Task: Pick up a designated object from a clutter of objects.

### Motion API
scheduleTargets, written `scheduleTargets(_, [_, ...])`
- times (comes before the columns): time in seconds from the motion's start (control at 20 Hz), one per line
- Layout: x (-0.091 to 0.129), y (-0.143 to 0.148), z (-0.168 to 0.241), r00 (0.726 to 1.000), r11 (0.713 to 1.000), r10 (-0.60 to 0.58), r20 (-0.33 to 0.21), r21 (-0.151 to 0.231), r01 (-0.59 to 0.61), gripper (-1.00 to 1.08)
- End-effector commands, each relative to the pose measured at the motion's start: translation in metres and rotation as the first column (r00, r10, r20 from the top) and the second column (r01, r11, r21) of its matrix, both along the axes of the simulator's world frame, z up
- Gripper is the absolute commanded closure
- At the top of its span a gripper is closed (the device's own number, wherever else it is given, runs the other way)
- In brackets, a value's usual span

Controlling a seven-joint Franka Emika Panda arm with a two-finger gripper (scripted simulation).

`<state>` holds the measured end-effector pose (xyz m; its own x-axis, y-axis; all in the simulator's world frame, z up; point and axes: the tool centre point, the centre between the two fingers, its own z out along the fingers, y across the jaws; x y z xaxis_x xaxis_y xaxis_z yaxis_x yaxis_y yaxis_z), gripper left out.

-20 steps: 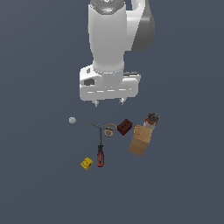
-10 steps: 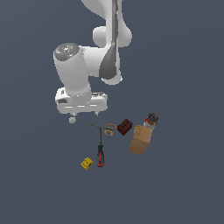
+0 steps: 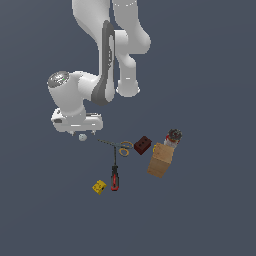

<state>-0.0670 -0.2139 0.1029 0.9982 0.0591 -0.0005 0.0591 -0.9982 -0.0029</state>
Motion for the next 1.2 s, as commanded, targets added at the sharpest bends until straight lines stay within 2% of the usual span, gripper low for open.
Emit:
scheduleTargets(0.0, [-0.011, -0.014, -0.013, 1.0, 1.0, -0.004, 0.001, -0.001, 0.004, -0.92])
scheduleTargets(0.35, [-0.028, -0.032, -0.031, 1.0, 1.0, -0.011, 0.001, -0.003, 0.011, -0.92])
scheduleTargets(0.7, [-0.029, -0.032, -0.036, 1.0, 1.0, -0.013, 0.0, -0.002, 0.013, -0.92])
scheduleTargets(1.15, [-0.03, -0.032, -0.073, 1.0, 1.0, -0.012, 0.0, -0.003, 0.012, -0.92])
